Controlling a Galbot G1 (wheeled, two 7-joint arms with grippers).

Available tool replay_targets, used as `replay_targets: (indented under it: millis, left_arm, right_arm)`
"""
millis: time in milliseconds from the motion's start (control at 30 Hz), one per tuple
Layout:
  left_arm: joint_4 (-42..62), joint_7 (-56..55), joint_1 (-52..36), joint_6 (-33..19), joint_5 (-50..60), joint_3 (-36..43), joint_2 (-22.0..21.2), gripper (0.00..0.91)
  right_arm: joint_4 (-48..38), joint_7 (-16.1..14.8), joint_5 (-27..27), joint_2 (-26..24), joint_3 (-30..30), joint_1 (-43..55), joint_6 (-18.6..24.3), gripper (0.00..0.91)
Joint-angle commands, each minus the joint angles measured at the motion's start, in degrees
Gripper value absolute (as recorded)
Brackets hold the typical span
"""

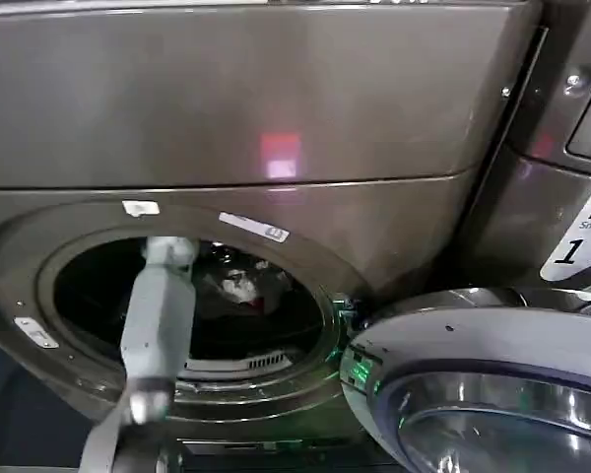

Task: Grasp the clothes from the dryer.

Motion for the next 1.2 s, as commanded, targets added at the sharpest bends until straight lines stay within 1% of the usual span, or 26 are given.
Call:
replay_targets:
  millis: [33,200,333,533,667,700,733,767,833,1067,1200]
  left_arm:
    - [5.10,1.83,-1.26,0.21,-3.52,0.54,-0.13,0.907]
    - [8.12,2.19,-0.96,1.30,-3.06,0.23,-0.30,0.907]
    - [10.78,1.60,-0.69,1.71,-4.98,0.67,0.65,0.907]
    - [12.97,0.66,-0.34,3.06,-7.63,0.37,1.40,0.907]
    - [13.37,0.59,0.52,2.89,-8.65,0.51,1.90,0.907]
    - [13.56,0.80,0.65,2.97,-8.69,0.50,2.02,0.774]
    - [13.53,0.46,0.97,3.20,-9.70,0.68,2.20,0.114]
    - [13.29,0.46,1.19,3.55,-10.86,0.79,2.30,0.000]
    - [12.15,0.56,1.72,3.68,-13.11,1.10,2.44,0.000]
    - [9.24,-0.71,2.00,5.48,-15.39,1.15,2.47,0.000]
    - [8.14,-4.04,2.13,3.89,-17.23,0.29,2.13,0.000]
  right_arm:
    - [0.29,0.04,-0.42,0.14,-0.67,0.40,0.02,0.907]
    - [0.44,0.06,-0.57,0.34,-1.09,0.56,0.13,0.907]
    - [0.32,0.04,-0.63,0.16,-1.35,0.44,0.27,0.907]
    - [1.57,0.17,-0.69,0.50,-2.49,1.15,0.14,0.907]
    - [1.50,0.11,-0.70,0.87,-3.00,1.38,0.30,0.907]
    - [1.51,0.09,-0.70,1.05,-3.18,1.36,0.40,0.907]
    - [1.57,0.08,-0.69,1.08,-3.26,1.35,0.43,0.907]
    - [1.50,0.09,-0.67,1.04,-3.27,1.35,0.45,0.907]
    - [1.56,0.12,-0.67,0.88,-3.32,1.43,0.42,0.907]
    - [0.96,0.07,-0.61,0.81,-3.27,1.19,0.65,0.907]
    - [0.95,0.04,-0.64,0.80,-3.38,1.35,0.70,0.907]
